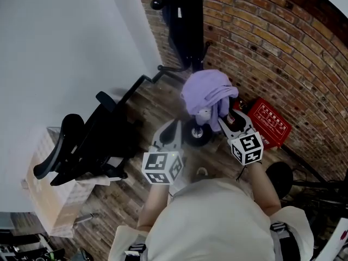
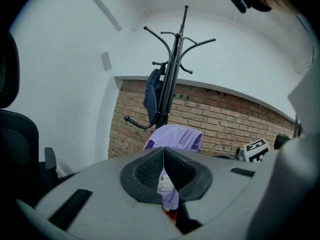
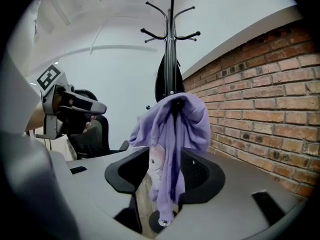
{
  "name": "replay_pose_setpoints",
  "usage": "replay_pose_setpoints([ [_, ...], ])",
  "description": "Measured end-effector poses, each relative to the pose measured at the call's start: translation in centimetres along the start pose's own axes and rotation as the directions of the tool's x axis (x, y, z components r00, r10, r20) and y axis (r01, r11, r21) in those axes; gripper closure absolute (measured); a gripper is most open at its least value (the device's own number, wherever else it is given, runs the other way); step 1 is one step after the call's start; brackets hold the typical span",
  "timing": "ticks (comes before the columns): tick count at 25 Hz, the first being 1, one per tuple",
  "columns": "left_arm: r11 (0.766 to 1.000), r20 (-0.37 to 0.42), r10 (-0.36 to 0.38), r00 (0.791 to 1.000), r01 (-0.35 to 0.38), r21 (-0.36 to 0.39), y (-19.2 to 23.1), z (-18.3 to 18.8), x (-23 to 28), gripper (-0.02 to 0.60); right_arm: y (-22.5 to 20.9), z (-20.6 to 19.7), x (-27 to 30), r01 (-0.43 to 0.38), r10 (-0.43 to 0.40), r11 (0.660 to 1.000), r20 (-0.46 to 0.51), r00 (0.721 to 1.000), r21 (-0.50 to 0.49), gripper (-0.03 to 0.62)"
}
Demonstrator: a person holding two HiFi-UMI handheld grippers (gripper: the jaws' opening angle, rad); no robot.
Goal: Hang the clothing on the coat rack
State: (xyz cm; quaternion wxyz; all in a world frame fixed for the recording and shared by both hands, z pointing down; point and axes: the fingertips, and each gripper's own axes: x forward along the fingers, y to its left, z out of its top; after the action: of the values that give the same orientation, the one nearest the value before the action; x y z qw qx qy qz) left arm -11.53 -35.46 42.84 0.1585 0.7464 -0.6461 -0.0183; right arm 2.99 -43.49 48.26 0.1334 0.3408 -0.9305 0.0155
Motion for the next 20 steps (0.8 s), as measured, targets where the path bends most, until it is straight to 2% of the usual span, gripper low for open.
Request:
replay_pose_setpoints([
  [7,1.000,-0.003,0.001,1.000,-0.001,0.000,-0.4,-0.6,-3.4,0.577,4.4,0.2,-2.7,-0.038,0.038,0.999,0.008,0.999,0.022,0.422],
  [15,1.000,-0.003,-0.005,1.000,0.005,-0.002,-1.4,-1.9,-8.3,0.577,9.0,2.2,-7.0,-0.027,0.023,0.998,0.069,0.997,0.054,0.550],
  [20,1.000,-0.005,-0.002,1.000,0.002,-0.010,-2.0,-3.1,-11.8,0.577,12.1,3.2,-9.9,-0.031,0.026,0.998,0.092,0.995,0.048,0.579],
])
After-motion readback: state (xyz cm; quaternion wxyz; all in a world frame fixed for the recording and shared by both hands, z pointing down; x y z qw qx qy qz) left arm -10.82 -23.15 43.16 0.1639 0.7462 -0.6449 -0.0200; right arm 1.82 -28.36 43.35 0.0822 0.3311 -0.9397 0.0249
